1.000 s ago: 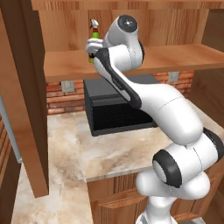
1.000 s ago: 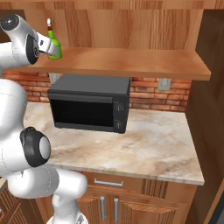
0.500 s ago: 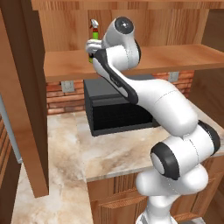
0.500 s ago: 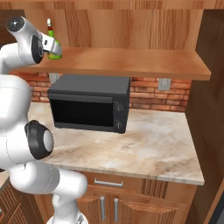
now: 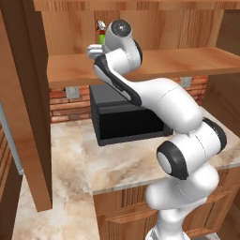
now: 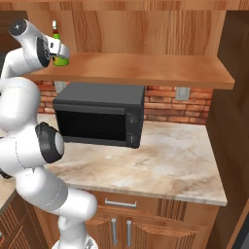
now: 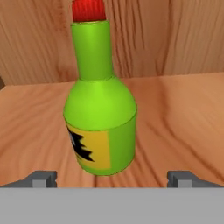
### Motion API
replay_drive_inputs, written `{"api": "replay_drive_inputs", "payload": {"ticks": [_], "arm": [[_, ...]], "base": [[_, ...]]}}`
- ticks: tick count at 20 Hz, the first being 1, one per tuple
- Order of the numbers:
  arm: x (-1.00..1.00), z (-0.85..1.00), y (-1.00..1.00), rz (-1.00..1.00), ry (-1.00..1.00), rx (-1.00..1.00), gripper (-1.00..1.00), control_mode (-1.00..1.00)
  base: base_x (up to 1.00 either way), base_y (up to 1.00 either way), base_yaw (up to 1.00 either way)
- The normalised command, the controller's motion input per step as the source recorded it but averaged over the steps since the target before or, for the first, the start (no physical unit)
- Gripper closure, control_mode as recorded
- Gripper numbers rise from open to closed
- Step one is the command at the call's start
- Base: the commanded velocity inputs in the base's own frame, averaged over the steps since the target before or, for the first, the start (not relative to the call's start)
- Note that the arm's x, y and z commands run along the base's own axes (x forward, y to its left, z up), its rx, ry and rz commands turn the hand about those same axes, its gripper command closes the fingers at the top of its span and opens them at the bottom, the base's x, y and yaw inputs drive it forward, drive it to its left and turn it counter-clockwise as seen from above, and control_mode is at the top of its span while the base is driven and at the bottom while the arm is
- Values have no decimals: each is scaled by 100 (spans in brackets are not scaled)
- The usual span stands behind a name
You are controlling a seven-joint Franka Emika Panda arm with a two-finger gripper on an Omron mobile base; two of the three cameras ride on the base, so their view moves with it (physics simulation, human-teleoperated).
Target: Move the cutting board and knife to the sink. Then move spray from the cabinet to the counter.
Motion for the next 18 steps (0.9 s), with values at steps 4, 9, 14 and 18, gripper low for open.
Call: {"api": "replay_drive_inputs", "payload": {"ticks": [4, 9, 14, 18], "arm": [[25, -1, 15, 2, 0, -1, -100, -100], [19, -3, 1, 1, 0, 0, -100, -100], [18, -3, 0, 0, 0, 0, -100, -100], [16, -3, 0, 0, 0, 0, -100, -100]], "base": [[0, 0, 0], [0, 0, 0], [0, 0, 0], [0, 0, 0]]}}
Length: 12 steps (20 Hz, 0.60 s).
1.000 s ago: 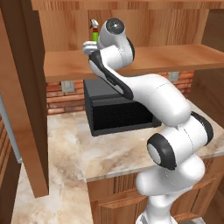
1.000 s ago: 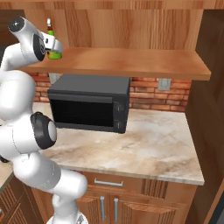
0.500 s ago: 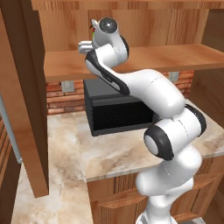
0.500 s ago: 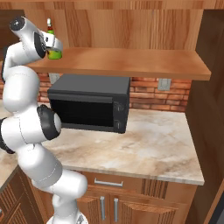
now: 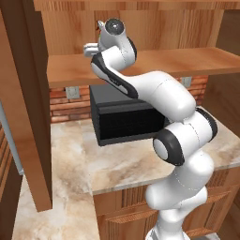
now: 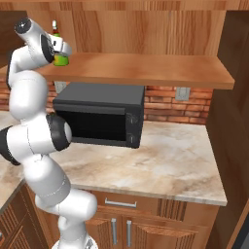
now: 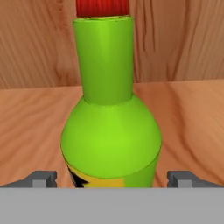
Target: Move the cutting board and knife to the sink. Then move spray from the cabinet to the counter.
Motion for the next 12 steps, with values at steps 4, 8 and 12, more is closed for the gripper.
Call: {"api": "replay_drive_inputs", "payload": {"ticks": [4, 8, 12], "arm": [[18, -5, 0, 0, 0, 0, -100, -100], [18, -7, 0, 0, -1, 0, -100, -100], [13, -5, 0, 0, -1, 0, -100, -100]], "base": [[0, 0, 0], [0, 0, 0], [0, 0, 0]]}}
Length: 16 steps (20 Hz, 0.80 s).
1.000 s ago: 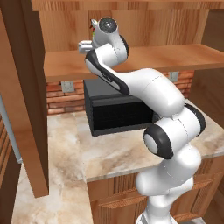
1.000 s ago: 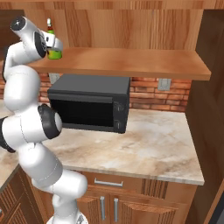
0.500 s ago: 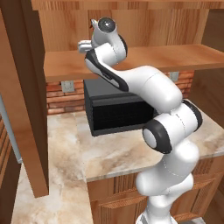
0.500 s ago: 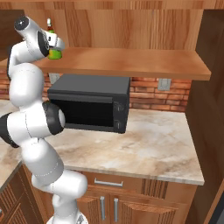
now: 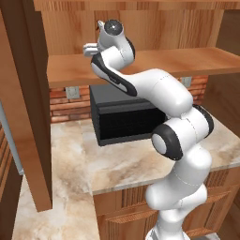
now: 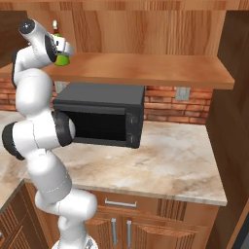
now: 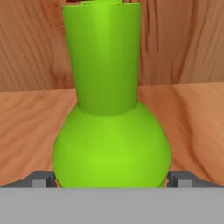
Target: Move the cutting board and knife to the sink. Then move spray from the cabinet to the counter.
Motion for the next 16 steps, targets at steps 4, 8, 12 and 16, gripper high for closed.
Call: {"api": "replay_drive_inputs", "payload": {"ticks": [4, 8, 12, 16], "arm": [[4, -1, 0, 0, -1, 0, 100, -100], [0, 0, 0, 0, 0, 0, 100, -100], [0, 0, 0, 0, 0, 0, 100, -100], [-9, 10, 0, 0, -12, 0, 100, -100]], "base": [[0, 0, 0], [0, 0, 0], [0, 0, 0], [0, 0, 0]]}}
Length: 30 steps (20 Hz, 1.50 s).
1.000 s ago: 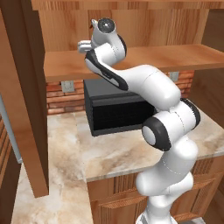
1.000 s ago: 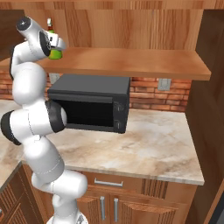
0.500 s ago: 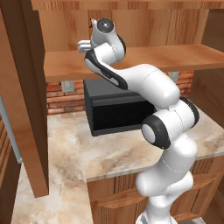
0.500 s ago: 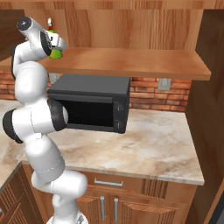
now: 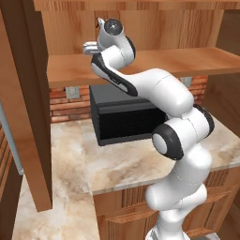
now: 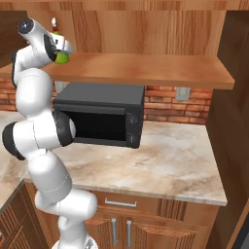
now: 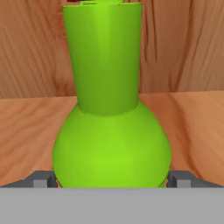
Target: Move the cutting board and knife to the sink. Then move spray from the cabinet to the counter.
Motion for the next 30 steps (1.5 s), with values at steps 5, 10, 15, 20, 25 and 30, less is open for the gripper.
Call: {"api": "replay_drive_inputs", "payload": {"ticks": [5, 10, 15, 20, 25, 30], "arm": [[-41, 20, 0, 0, -17, 0, 100, -100], [-91, 0, -7, -1, -2, 0, 100, -100], [-100, 4, -27, -4, 0, 0, 100, -100], [-100, 1, -43, -5, 0, 0, 100, -100], [-100, 0, -58, -7, 0, 0, 100, -100], [-100, 0, -74, -9, 0, 0, 100, -100]], "base": [[0, 0, 0], [0, 0, 0], [0, 0, 0], [0, 0, 0], [0, 0, 0], [0, 0, 0]]}}
